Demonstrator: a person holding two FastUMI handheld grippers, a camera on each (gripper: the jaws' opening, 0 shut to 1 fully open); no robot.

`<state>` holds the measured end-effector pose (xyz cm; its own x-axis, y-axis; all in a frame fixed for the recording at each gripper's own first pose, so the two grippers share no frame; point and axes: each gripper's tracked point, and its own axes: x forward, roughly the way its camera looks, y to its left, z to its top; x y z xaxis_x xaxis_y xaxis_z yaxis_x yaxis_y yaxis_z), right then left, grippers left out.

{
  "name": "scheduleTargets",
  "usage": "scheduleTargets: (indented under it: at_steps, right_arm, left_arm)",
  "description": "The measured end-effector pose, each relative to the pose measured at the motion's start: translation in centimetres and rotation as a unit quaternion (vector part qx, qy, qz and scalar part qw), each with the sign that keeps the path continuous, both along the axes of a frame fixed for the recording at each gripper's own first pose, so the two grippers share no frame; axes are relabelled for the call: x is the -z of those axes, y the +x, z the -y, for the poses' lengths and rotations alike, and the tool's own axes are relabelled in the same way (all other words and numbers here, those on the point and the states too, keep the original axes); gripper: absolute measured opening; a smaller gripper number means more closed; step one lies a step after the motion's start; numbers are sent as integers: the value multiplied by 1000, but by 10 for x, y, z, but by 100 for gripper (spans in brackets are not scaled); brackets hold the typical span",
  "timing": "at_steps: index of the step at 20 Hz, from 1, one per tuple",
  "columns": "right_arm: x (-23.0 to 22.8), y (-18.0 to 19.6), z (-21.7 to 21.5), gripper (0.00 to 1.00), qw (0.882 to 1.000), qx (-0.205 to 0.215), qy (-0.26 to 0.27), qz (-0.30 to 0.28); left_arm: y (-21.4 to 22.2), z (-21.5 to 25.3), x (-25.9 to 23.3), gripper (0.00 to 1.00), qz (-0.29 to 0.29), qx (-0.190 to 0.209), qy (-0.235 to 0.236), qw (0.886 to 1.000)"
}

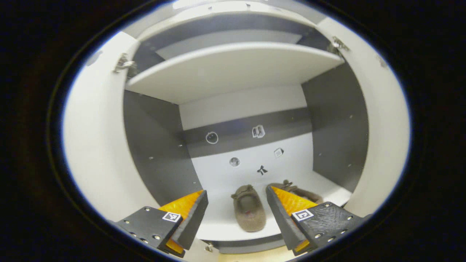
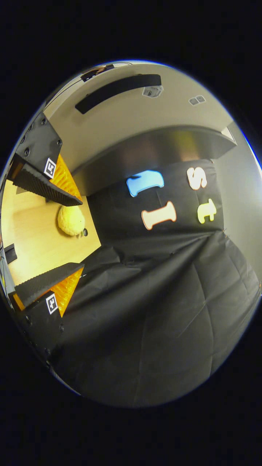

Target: Grab one shoe with the right hand and put it into the shoe cabinet, grab the other shoe with the left hand and put it into the shoe cabinet; then close the right door with the right hand and the left door with the left hand.

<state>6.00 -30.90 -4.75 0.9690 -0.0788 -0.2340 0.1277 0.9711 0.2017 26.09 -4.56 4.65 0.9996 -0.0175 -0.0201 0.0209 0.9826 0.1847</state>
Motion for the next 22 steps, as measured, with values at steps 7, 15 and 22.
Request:
scheduleTargets:
  at_steps: [7, 15, 22]
  right_arm:
    - [-59, 15, -23, 98, 998, -39, -33, 43]
    - [-106, 7, -48, 98, 993, -46, -75, 84]
    - [-108, 0, -87, 92, 994, -53, -65, 69]
  left_arm:
    - [-119, -16, -4, 100, 42, -36, -43, 998]
    - [-210, -26, 75, 100, 9, -65, -76, 995]
    - [-226, -36, 95, 100, -16, -45, -85, 995]
